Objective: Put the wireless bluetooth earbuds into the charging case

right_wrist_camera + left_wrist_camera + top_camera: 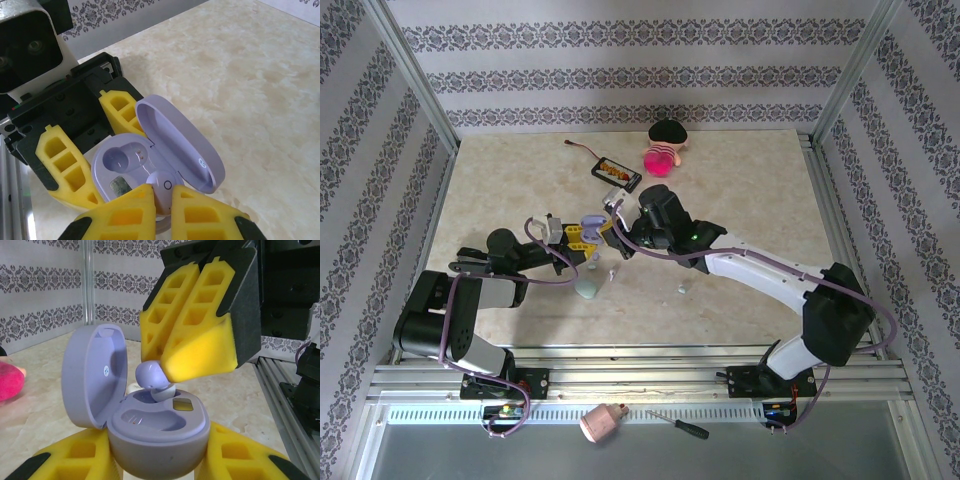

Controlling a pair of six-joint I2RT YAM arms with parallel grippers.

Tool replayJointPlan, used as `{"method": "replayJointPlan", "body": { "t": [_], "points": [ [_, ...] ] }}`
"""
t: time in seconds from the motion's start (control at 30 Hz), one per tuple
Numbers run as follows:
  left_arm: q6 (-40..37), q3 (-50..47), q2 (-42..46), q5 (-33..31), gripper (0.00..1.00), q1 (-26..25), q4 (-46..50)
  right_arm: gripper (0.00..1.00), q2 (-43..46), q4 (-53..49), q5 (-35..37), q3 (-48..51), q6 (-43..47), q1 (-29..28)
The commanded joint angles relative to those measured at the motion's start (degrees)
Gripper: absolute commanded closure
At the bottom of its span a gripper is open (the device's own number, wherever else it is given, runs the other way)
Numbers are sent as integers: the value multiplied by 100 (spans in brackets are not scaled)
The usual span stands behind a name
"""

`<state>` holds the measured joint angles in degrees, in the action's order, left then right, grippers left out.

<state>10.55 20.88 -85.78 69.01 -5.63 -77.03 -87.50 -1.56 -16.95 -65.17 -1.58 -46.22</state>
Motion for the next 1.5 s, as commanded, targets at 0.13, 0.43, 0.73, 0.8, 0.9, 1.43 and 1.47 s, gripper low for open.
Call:
{"method": "replayJointPlan", "body": {
  "t": [0.13, 0.43, 0.73, 0.8, 0.9, 1.43, 1.47],
  "points": [
    [58, 39, 100, -7, 83, -49, -462, 89, -23, 148, -387, 48, -147, 116],
    [9, 22, 174, -52, 83, 42, -459, 64, 345, -203, -348, -92, -411, 179],
    [-64, 32, 168, -138, 83, 247, -444, 54, 976, 290, -302, 462, -873, 273],
    [-134, 21, 160, -134, 84, 247, -461, 53, 804, 142, -430, 227, -954, 262],
    [-176, 12, 188, -117, 84, 246, -462, 52, 478, -119, -466, -189, -1080, 220],
    [-149, -22, 292, -46, 84, 251, -467, 56, -464, -267, -630, -784, -1296, 227],
    [-149, -23, 298, -48, 84, 246, -458, 56, -497, -268, -621, -794, -1316, 227]
  ]
}}
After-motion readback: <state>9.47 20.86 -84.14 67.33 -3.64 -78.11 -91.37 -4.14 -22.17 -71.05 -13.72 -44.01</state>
